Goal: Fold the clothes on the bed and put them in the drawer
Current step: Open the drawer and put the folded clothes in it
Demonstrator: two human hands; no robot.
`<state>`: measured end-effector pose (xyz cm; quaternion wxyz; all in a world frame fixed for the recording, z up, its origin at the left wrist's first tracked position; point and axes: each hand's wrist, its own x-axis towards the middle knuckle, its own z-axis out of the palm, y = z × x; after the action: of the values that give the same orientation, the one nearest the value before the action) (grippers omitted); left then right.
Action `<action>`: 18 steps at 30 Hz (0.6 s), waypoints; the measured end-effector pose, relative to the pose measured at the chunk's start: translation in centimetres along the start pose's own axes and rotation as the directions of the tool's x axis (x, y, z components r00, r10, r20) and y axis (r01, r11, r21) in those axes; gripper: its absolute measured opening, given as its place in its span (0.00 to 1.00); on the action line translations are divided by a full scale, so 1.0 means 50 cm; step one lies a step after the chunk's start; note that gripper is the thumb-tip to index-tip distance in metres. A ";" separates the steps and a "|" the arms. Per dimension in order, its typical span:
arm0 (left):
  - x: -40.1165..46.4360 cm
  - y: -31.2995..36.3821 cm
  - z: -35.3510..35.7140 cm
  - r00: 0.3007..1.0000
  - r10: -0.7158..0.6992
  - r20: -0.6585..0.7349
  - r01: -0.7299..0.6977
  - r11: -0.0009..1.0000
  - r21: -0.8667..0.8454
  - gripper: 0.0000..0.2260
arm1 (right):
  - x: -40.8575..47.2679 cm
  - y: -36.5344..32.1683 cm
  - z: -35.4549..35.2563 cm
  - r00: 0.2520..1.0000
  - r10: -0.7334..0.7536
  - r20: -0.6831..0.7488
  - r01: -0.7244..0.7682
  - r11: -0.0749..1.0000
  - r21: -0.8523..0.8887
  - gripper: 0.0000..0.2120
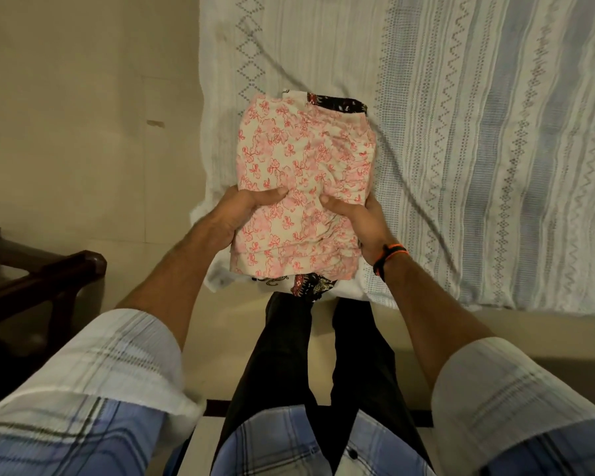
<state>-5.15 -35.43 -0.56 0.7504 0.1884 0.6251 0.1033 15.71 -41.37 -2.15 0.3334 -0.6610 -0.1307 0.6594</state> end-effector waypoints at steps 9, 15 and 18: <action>-0.138 0.025 0.072 0.996 0.085 0.034 -0.087 0.995 0.056 0.25 | -0.146 -0.050 -0.042 0.996 -0.085 -0.021 0.086 0.993 0.082 0.34; -0.227 0.025 0.184 0.984 0.148 0.098 -0.161 0.977 0.141 0.25 | -0.276 -0.066 -0.131 0.980 -0.185 -0.076 0.194 0.972 0.135 0.41; -0.275 0.012 0.262 0.975 0.182 0.128 -0.204 0.962 0.184 0.26 | -0.345 -0.060 -0.200 0.963 -0.235 -0.133 0.256 0.952 0.167 0.39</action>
<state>5.00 -42.29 13.99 0.7478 0.3268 0.5686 0.1034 24.45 -52.42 12.30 0.4790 -0.6421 -0.1320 0.5839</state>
